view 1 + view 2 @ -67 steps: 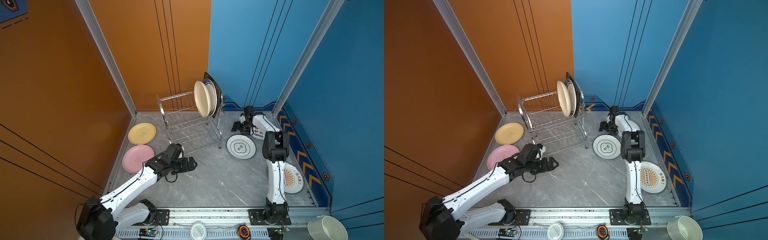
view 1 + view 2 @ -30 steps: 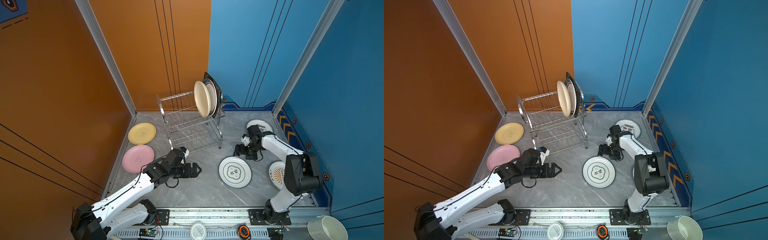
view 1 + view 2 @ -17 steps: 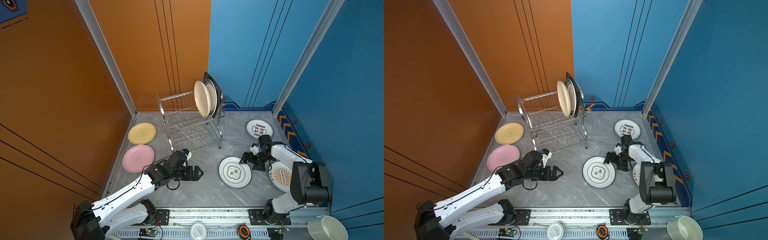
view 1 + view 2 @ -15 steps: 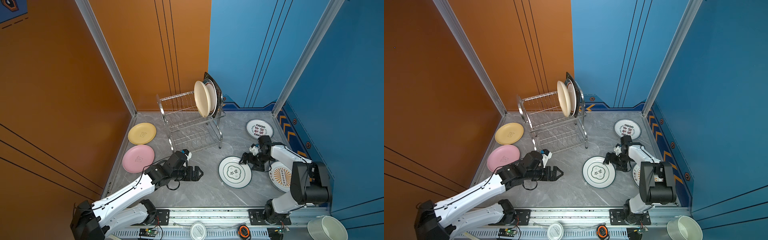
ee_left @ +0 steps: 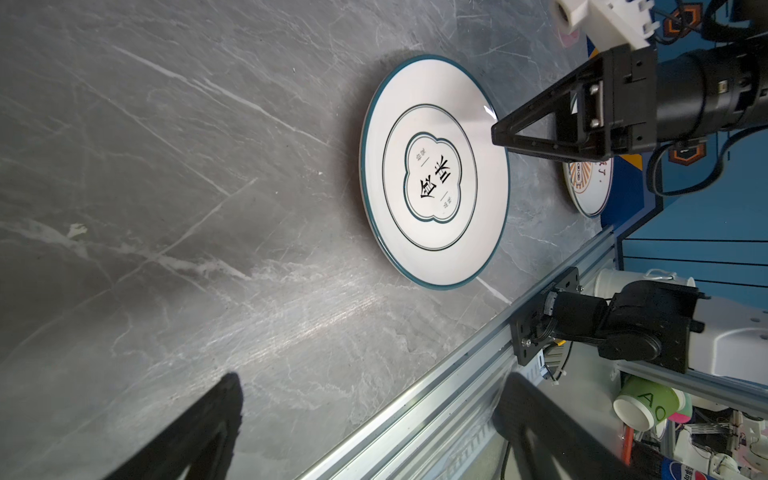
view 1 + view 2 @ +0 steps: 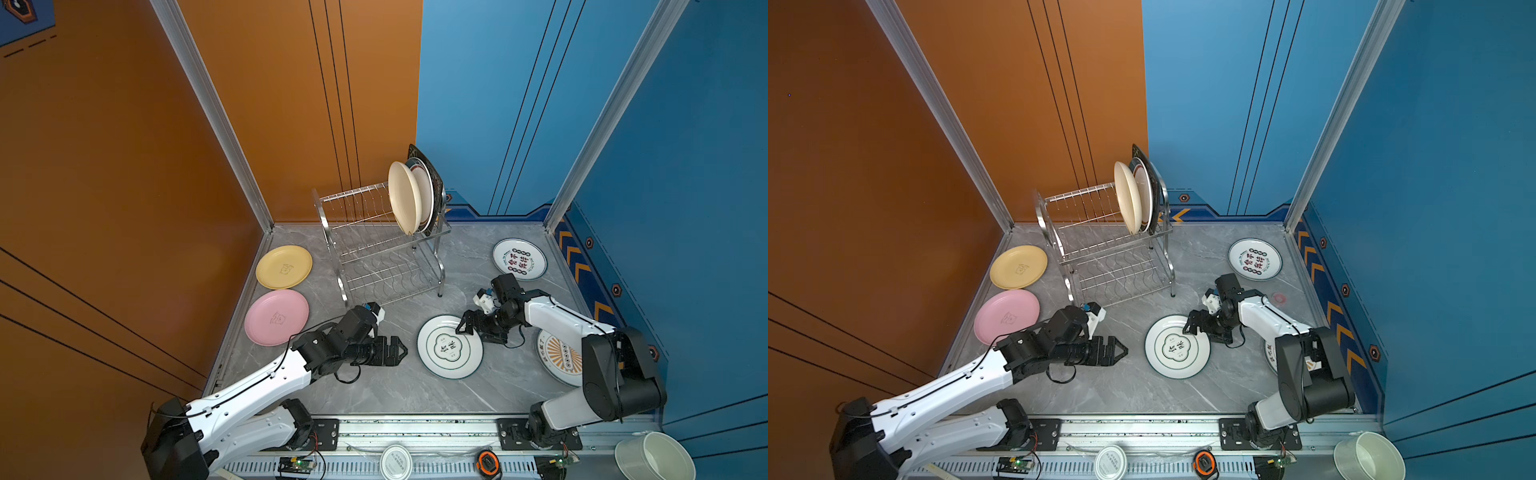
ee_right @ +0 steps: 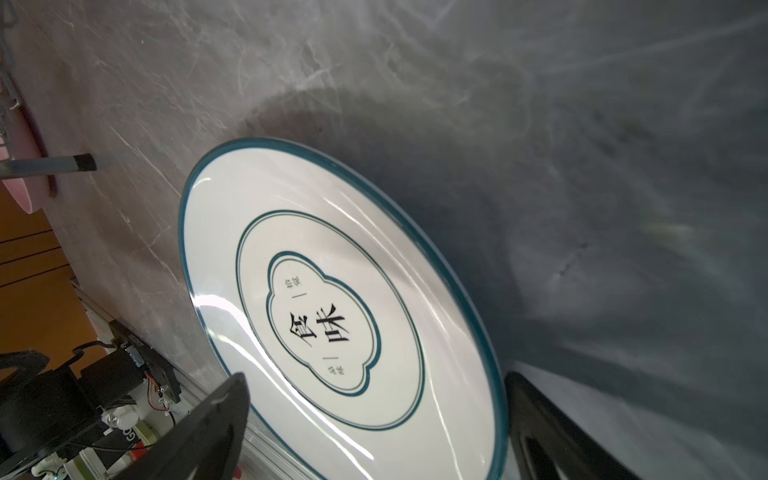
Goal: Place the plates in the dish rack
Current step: 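Slide the white plate further with the right gripper while the left gripper approaches its edge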
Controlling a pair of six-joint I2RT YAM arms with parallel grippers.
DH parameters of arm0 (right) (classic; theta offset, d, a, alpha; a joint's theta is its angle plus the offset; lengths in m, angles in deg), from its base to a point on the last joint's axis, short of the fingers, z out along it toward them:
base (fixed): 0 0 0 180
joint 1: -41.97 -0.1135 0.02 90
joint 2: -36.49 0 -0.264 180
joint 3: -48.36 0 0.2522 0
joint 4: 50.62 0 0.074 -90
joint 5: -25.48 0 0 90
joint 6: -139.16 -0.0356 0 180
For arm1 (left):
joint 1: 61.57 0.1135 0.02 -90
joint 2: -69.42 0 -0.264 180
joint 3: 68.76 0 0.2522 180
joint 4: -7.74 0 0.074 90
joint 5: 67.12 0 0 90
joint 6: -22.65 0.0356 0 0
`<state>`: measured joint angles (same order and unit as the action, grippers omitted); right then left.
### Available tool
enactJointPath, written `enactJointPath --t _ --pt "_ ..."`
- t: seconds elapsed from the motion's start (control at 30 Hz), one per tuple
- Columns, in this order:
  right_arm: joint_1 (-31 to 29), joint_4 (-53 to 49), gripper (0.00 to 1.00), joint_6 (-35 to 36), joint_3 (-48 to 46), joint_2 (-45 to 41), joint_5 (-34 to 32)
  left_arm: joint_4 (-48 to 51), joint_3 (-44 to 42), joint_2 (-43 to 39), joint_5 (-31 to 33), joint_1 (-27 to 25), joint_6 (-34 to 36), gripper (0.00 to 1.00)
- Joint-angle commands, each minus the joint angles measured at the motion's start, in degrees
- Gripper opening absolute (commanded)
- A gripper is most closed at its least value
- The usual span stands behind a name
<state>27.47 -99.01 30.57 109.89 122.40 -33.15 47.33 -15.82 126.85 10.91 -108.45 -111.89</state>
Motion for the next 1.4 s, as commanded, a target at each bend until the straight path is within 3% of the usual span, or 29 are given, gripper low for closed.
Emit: enactJointPath --t 0.0,0.2,0.57,0.93,1.37 --pt "-3.8 3.7 0.95 -4.2 -0.7 -0.5 2.1 -1.3 -1.8 0.3 1.0 -0.7 -0.9 0.98" --pt "-9.6 7.7 0.94 -8.3 -0.1 0.3 3.0 -2.4 -3.1 0.2 1.5 -1.2 -2.6 0.98" --pt "-7.2 10.5 0.85 -7.0 -8.9 -4.0 4.8 -2.6 -5.1 -1.8 1.9 -1.3 -3.9 0.98" --pt "-6.9 20.0 0.62 -9.2 -12.1 -0.9 6.7 -3.3 -6.1 -2.5 2.0 -1.2 -4.5 0.98" --pt "-6.9 22.5 0.18 -7.2 -12.6 3.6 7.0 -3.6 -7.0 -3.5 1.3 -0.2 -4.5 0.98"
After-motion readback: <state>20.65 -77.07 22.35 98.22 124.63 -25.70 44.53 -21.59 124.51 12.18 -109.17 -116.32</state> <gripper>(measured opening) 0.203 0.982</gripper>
